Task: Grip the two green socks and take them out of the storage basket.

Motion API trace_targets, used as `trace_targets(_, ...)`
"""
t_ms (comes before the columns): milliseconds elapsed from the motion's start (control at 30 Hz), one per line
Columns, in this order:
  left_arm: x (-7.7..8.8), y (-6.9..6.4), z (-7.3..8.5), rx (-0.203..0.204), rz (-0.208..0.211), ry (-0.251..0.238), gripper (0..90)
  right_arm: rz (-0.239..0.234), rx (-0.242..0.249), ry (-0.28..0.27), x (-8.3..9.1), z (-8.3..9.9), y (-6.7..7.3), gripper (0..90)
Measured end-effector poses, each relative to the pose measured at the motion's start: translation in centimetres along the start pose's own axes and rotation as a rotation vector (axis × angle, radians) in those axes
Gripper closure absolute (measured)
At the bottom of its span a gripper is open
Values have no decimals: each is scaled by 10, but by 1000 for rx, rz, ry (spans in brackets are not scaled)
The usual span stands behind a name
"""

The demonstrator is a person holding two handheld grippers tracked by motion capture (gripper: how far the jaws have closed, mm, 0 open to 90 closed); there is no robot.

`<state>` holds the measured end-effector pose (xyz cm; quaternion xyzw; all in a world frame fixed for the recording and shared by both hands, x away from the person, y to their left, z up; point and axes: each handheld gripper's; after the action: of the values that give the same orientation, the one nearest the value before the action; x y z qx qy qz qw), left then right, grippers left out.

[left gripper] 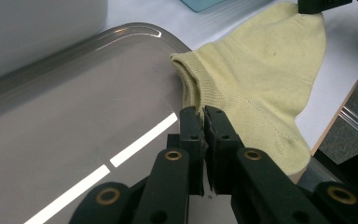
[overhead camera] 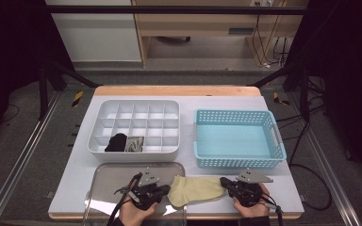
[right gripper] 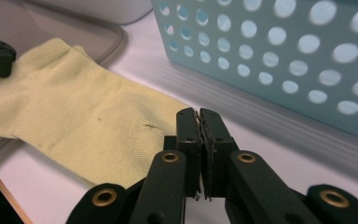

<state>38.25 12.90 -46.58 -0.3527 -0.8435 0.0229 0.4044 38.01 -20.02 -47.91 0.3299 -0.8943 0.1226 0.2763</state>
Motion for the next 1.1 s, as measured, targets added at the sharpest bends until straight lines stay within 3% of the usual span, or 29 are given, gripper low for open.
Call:
trace_targets(167,-3,1,2,2,-21,-10,703,1,-3,24,-6,5,-1,800)
trace_targets(200,-4,1,3,5,-19,-11,703,2,-7,25,-6,5,0,789)
trace_targets(233,-5,0,3,9,-21,-11,672,12,-7,24,-5,6,0,720)
trace_targets(333,-7,0,4,7,-19,-7,668,13,-19,33,-6,8,-1,708)
trace_targets(500,-10,-3,6,9,-21,-6,701,13,-18,20,-7,12,1,752)
trace_targets(533,-10,-3,6,10,-21,-2,742,4,-22,18,-7,12,4,809)
trace_targets(633,-11,-5,6,7,-22,5,786,-6,-29,15,-6,13,4,850)
trace_targets(800,-13,-8,4,2,-26,-8,807,-7,-34,29,-3,11,2,857)
trace_targets(833,-16,-10,2,7,-8,-17,808,21,-36,28,0,10,-2,857)
trace_targets(867,-16,-10,2,7,-8,-17,807,21,-36,28,0,10,-2,857)
trace_targets(967,-25,-17,-1,-14,-3,-25,806,94,-13,37,4,10,-11,855)
trace_targets(1100,-28,-20,-3,-32,-12,-28,799,113,-2,57,1,12,-16,847)
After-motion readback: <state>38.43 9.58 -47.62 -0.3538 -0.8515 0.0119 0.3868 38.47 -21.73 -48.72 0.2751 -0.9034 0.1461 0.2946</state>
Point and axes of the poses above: each handheld gripper's, and its own axes: x roughly backward along the jaws, z roughly out of its underside, y roughly to its left, and after that the axes turned 12 degrees about x, right-handed
